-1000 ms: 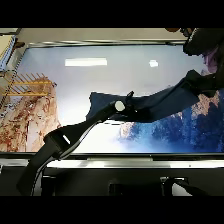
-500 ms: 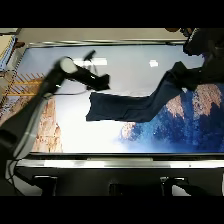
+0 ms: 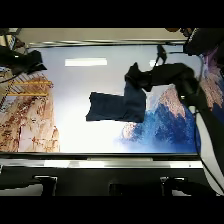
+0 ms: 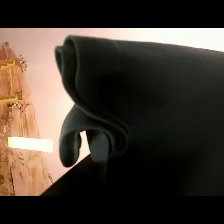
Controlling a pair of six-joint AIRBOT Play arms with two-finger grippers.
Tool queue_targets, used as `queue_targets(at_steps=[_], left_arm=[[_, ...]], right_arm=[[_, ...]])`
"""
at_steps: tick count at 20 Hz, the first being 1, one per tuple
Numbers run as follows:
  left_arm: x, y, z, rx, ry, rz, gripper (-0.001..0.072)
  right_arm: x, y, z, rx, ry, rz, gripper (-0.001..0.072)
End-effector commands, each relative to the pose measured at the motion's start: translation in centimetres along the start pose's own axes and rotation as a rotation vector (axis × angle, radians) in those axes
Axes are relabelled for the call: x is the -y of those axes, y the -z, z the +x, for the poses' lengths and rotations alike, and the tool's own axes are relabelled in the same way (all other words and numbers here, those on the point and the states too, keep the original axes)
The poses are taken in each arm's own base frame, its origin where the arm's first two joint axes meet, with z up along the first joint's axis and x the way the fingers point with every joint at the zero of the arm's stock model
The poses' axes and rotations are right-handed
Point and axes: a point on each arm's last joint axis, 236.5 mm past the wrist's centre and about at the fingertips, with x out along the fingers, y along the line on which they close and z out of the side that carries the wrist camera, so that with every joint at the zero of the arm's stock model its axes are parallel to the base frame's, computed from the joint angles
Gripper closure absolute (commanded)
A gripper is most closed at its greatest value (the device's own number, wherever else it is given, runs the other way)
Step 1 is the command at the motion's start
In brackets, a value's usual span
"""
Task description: Fold the clothes and pants, and hang the long-sleeved shirts on hangers.
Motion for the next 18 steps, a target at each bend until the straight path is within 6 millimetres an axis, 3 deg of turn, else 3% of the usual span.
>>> queue_targets(at_steps=[1, 5, 9, 18], left_arm=[[-3.4, -0.5, -2.1, 0.025, -0.056, -0.051, 0.0690], [-3.8, -0.6, -2.1, 0.027, -0.062, -0.036, 0.0691], [-4.0, -0.6, -1.5, 0.015, -0.063, -0.040, 0.0690], [-4.6, -0.3, 0.1, -0.018, -0.067, -0.050, 0.0690]], right_arm=[[-1.9, 1.7, 5.3, 0.020, -0.046, 0.042, 0.0682], [-1.4, 5.0, 9.9, -0.048, -0.049, 0.092, 0.0682], [-0.4, 6.9, 12.6, -0.086, -0.033, 0.122, 0.0682], [0.3, 8.7, 13.1, -0.154, -0.014, 0.150, 0.0682]])
